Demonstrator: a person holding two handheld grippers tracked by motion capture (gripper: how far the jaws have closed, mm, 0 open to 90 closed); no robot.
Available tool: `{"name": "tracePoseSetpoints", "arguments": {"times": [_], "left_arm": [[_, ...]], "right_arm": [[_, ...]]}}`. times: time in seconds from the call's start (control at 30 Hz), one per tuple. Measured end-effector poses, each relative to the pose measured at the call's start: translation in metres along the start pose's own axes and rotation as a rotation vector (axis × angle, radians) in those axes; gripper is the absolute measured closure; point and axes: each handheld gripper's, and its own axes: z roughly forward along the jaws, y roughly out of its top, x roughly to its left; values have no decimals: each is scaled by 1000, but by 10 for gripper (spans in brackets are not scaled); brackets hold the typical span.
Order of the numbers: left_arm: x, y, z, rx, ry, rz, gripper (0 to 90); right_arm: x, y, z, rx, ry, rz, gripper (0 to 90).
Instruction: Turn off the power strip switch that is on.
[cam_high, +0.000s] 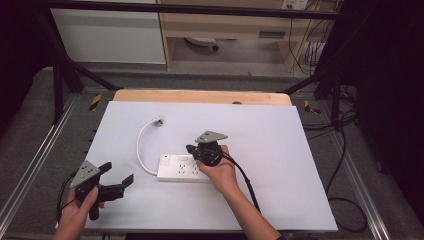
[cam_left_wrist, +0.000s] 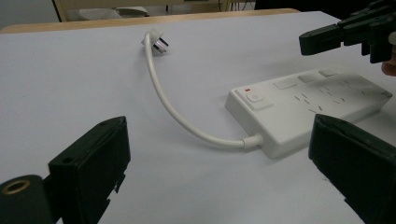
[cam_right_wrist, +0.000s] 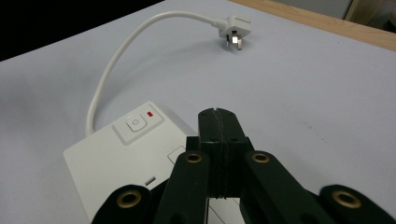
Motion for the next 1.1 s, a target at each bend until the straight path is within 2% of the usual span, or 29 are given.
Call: {"name": "tracePoseSetpoints", "arguments": {"times": [1.1], "left_arm": [[0,0,0,-1,-3,3,54]], "right_arm": [[0,-7,15,82,-11,0,900]]}}
